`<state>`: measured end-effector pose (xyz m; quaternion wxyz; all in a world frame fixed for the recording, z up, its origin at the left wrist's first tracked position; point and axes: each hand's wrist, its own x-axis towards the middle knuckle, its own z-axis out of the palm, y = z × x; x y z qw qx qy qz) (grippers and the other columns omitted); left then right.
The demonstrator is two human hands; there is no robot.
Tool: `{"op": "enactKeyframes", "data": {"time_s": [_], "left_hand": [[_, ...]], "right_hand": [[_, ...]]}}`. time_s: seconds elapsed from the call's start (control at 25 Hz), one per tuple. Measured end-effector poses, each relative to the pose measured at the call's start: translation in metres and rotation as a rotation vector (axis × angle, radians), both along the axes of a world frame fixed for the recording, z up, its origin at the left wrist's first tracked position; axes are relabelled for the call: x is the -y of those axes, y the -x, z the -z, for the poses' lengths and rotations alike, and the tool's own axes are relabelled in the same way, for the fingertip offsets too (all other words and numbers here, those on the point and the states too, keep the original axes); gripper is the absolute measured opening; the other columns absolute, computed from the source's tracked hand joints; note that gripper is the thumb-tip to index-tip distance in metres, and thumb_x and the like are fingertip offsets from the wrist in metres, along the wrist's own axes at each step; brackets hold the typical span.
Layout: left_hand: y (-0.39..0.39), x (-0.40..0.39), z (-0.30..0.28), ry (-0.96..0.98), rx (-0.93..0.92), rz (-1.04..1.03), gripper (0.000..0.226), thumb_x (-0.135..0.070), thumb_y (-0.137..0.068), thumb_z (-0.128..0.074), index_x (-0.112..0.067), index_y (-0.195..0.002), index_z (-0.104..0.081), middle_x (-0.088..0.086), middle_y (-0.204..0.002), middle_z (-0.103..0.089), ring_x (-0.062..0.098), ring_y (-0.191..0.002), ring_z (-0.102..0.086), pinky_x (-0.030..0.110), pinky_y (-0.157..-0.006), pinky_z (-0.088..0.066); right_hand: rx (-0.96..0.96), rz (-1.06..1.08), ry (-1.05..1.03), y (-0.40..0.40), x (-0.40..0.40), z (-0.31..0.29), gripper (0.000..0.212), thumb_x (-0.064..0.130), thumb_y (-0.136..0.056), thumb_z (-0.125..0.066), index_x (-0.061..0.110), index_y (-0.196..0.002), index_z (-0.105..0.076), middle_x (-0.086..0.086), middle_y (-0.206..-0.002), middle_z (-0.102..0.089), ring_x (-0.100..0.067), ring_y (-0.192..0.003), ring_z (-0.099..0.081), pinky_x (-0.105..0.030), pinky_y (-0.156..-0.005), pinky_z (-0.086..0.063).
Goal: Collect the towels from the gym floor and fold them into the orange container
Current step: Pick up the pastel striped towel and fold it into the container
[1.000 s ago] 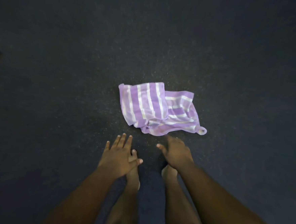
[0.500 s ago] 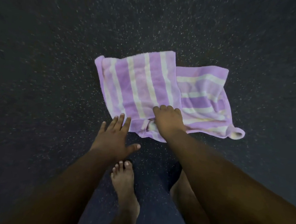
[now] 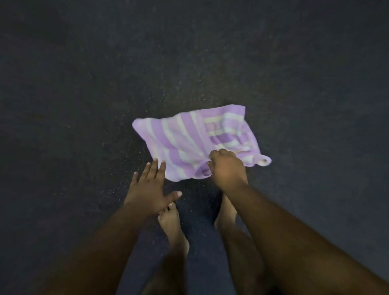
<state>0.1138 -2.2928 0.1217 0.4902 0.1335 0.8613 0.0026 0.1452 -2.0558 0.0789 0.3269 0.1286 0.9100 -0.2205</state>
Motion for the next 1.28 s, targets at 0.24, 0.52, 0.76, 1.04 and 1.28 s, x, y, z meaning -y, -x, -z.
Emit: {"op": "enactKeyframes", "data": {"time_s": [0.24, 0.52, 0.76, 1.04, 1.28], "left_hand": [[0.013, -0.085, -0.276, -0.078, -0.110, 0.121, 0.109, -0.085, -0.085, -0.039, -0.022, -0.164, 0.004, 0.003, -0.172, 0.007, 0.023, -0.158, 0.002, 0.055, -0.125, -0.009], [0.012, -0.184, -0.446, -0.229, -0.210, 0.478, 0.119, -0.094, -0.075, -0.027, -0.022, -0.163, 0.009, 0.003, -0.171, 0.011, 0.023, -0.158, 0.004, 0.052, -0.125, -0.007], [0.021, -0.251, -0.493, -0.357, -0.259, 0.904, 0.114, -0.088, -0.082, -0.037, -0.025, -0.162, 0.012, 0.002, -0.170, 0.014, 0.022, -0.158, 0.007, 0.052, -0.126, -0.002], [-0.027, -0.272, -0.534, -0.506, -0.284, 1.284, 0.107, -0.081, -0.089, -0.039, -0.024, -0.162, 0.013, 0.002, -0.170, 0.016, 0.022, -0.158, 0.008, 0.053, -0.126, -0.001], [-0.145, -0.272, -0.563, -0.646, -0.238, 1.572, 0.108, -0.081, -0.089, -0.040, -0.023, -0.162, 0.014, 0.001, -0.170, 0.017, 0.022, -0.158, 0.008, 0.052, -0.126, -0.002]], "right_hand": [[-0.105, 0.310, 0.044, -0.020, -0.066, -0.281, 0.020, 0.035, -0.100, -0.052, 0.017, -0.104, -0.062, -0.012, -0.106, -0.068, -0.035, -0.104, -0.062, -0.040, -0.080, -0.049], [-0.286, 0.674, -0.051, -0.076, -0.130, -0.474, 0.015, 0.037, -0.101, -0.047, 0.025, -0.096, -0.056, -0.009, -0.097, -0.068, -0.034, -0.092, -0.065, -0.039, -0.072, -0.050], [-0.403, 1.079, -0.203, -0.147, -0.143, -0.550, 0.018, 0.040, -0.099, -0.048, 0.027, -0.094, -0.058, -0.003, -0.089, -0.068, -0.026, -0.081, -0.064, -0.044, -0.073, -0.057], [-0.501, 1.568, -0.406, -0.257, -0.080, -0.606, 0.018, 0.043, -0.097, -0.052, 0.028, -0.089, -0.057, 0.000, -0.087, -0.068, -0.027, -0.081, -0.064, -0.040, -0.069, -0.054], [-0.495, 1.927, -0.582, -0.385, 0.002, -0.639, 0.017, 0.040, -0.096, -0.052, 0.028, -0.084, -0.055, 0.002, -0.084, -0.067, -0.025, -0.079, -0.063, -0.034, -0.063, -0.047]]}}
